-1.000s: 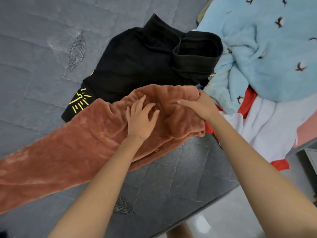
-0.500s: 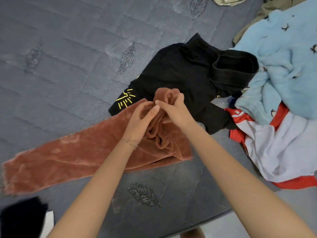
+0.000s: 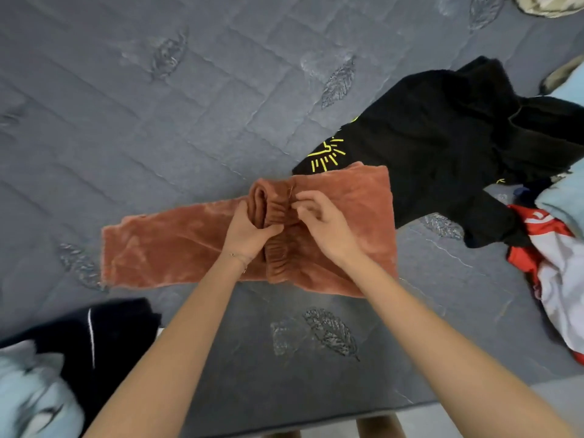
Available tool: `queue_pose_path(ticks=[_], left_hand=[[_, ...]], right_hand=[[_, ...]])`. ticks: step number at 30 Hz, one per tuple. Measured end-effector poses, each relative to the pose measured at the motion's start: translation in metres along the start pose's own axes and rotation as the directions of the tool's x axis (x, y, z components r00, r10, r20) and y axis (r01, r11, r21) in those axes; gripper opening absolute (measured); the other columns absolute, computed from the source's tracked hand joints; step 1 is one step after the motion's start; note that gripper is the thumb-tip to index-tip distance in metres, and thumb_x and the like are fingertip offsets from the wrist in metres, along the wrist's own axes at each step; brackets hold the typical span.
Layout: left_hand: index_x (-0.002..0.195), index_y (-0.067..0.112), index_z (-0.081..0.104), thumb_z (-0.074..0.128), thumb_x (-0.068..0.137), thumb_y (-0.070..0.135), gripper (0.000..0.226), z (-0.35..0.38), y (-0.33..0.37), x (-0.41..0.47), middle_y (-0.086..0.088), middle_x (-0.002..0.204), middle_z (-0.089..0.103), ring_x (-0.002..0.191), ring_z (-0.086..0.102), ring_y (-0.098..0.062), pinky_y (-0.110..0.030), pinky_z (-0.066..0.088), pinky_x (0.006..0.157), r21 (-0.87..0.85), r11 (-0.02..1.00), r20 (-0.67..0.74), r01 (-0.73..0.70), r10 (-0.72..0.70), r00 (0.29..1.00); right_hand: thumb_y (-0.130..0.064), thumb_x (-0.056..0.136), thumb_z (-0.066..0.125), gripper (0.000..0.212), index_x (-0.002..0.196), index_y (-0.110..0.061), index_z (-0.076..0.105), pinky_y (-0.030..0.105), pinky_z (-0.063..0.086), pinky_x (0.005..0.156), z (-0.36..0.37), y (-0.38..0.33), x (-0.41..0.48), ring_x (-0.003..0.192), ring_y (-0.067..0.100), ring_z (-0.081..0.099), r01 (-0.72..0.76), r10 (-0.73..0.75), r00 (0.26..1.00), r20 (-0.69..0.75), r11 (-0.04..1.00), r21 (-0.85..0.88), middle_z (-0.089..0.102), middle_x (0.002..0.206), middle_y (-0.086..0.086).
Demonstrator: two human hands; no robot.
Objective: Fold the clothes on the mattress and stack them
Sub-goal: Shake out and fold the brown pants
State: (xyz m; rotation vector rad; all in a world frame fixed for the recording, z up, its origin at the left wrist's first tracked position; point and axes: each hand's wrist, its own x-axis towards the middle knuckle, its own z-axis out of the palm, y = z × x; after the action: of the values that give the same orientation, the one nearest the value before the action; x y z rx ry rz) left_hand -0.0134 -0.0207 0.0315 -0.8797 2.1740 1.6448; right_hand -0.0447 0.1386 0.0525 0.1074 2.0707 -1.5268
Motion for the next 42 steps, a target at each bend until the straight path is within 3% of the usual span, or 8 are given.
queue_pose_path(ticks=[5, 10, 14, 24, 31, 34, 38, 42], left_hand=[[0.110, 0.016, 0.053, 0.080, 0.076, 0.008, 0.044, -0.068, -0.022, 0.005, 0.009, 0.101, 0.062, 0.094, 0.059, -0.003, -0.016, 0.046, 0.080, -0.073, 0.997, -0.104, 0.002, -0.009, 0.994], [0.108, 0.019, 0.054, 0.073, 0.084, 0.019, 0.031, -0.142, -0.043, 0.009, 0.005, 0.104, 0.062, 0.098, 0.059, -0.015, -0.029, 0.044, 0.088, 0.069, 0.997, -0.299, 0.019, 0.002, 0.954], [0.115, 0.006, 0.054, 0.070, 0.086, 0.022, 0.036, -0.195, -0.064, 0.019, -0.011, 0.115, 0.060, 0.108, 0.057, -0.032, -0.033, 0.043, 0.086, 0.176, 0.971, -0.409, 0.160, -0.075, 0.909], [0.126, 0.000, 0.046, 0.062, 0.091, 0.017, 0.042, -0.229, -0.113, 0.025, -0.022, 0.126, 0.057, 0.116, 0.054, -0.038, -0.043, 0.043, 0.097, 0.097, 0.945, -0.449, 0.311, -0.237, 0.861], [0.150, 0.014, 0.025, 0.061, 0.089, 0.022, 0.070, -0.210, -0.111, 0.023, -0.019, 0.148, 0.030, 0.136, 0.029, -0.039, -0.053, 0.024, 0.112, 0.483, 0.821, -0.523, 0.304, -0.007, 0.852], [0.153, 0.025, 0.021, 0.055, 0.091, 0.025, 0.071, -0.183, -0.100, 0.022, -0.016, 0.159, 0.013, 0.147, 0.009, -0.037, -0.056, 0.005, 0.117, 0.743, 0.662, -0.329, 0.096, 0.237, 0.914], [0.153, 0.029, 0.019, 0.049, 0.095, 0.034, 0.066, -0.132, -0.096, 0.021, -0.013, 0.162, -0.002, 0.149, -0.008, -0.033, -0.057, -0.010, 0.115, 0.859, 0.479, 0.007, -0.178, 0.338, 0.941], [0.150, 0.029, 0.032, 0.042, 0.097, 0.036, 0.054, -0.094, -0.100, 0.018, -0.007, 0.163, 0.007, 0.150, -0.004, -0.029, -0.056, -0.006, 0.117, 0.822, 0.483, 0.120, -0.302, 0.370, 0.921]], right_hand=[[-0.020, 0.089, 0.067, 0.051, 0.137, -0.014, 0.052, 0.035, 0.027, 0.114, 0.053, 0.008, 0.011, 0.134, 0.028, 0.038, 0.236, -0.292, 0.956, -0.023, 0.814, -0.531, 0.048, 0.144, 0.007], [-0.050, 0.089, 0.060, 0.074, 0.153, -0.031, 0.028, 0.048, -0.004, 0.121, 0.106, 0.013, 0.021, 0.151, 0.026, 0.001, 0.197, -0.227, 0.971, 0.069, 0.612, -0.766, 0.015, 0.163, -0.001], [-0.061, 0.089, 0.054, 0.081, 0.155, -0.036, 0.016, 0.050, -0.012, 0.119, 0.140, 0.016, 0.029, 0.151, 0.026, -0.010, 0.179, -0.127, 0.983, 0.131, 0.532, -0.827, 0.002, 0.165, -0.003], [-0.063, 0.088, 0.052, 0.083, 0.155, -0.038, 0.010, 0.052, -0.014, 0.117, 0.176, 0.016, 0.041, 0.151, 0.025, -0.012, 0.203, -0.094, 0.979, 0.180, 0.444, -0.873, -0.002, 0.165, -0.003], [-0.064, 0.091, 0.047, 0.080, 0.156, -0.037, 0.008, 0.050, -0.014, 0.118, 0.184, 0.022, 0.044, 0.151, 0.023, -0.012, 0.172, -0.021, 0.983, 0.182, 0.448, -0.877, -0.003, 0.165, -0.003], [-0.062, 0.094, 0.042, 0.071, 0.155, -0.035, 0.017, 0.046, -0.013, 0.119, 0.178, 0.020, 0.043, 0.151, 0.021, -0.008, 0.176, -0.110, 0.984, 0.140, 0.490, -0.854, 0.005, 0.165, -0.002], [-0.053, 0.100, 0.038, 0.062, 0.156, -0.032, 0.020, 0.043, -0.011, 0.121, 0.161, 0.021, 0.038, 0.152, 0.023, -0.005, 0.166, -0.133, 0.984, 0.115, 0.490, -0.856, 0.009, 0.165, 0.002], [-0.046, 0.100, 0.043, 0.063, 0.156, -0.031, 0.017, 0.046, -0.010, 0.120, 0.136, 0.027, 0.035, 0.152, 0.026, -0.006, 0.165, -0.222, 0.973, 0.068, 0.457, -0.874, 0.006, 0.165, 0.004]])
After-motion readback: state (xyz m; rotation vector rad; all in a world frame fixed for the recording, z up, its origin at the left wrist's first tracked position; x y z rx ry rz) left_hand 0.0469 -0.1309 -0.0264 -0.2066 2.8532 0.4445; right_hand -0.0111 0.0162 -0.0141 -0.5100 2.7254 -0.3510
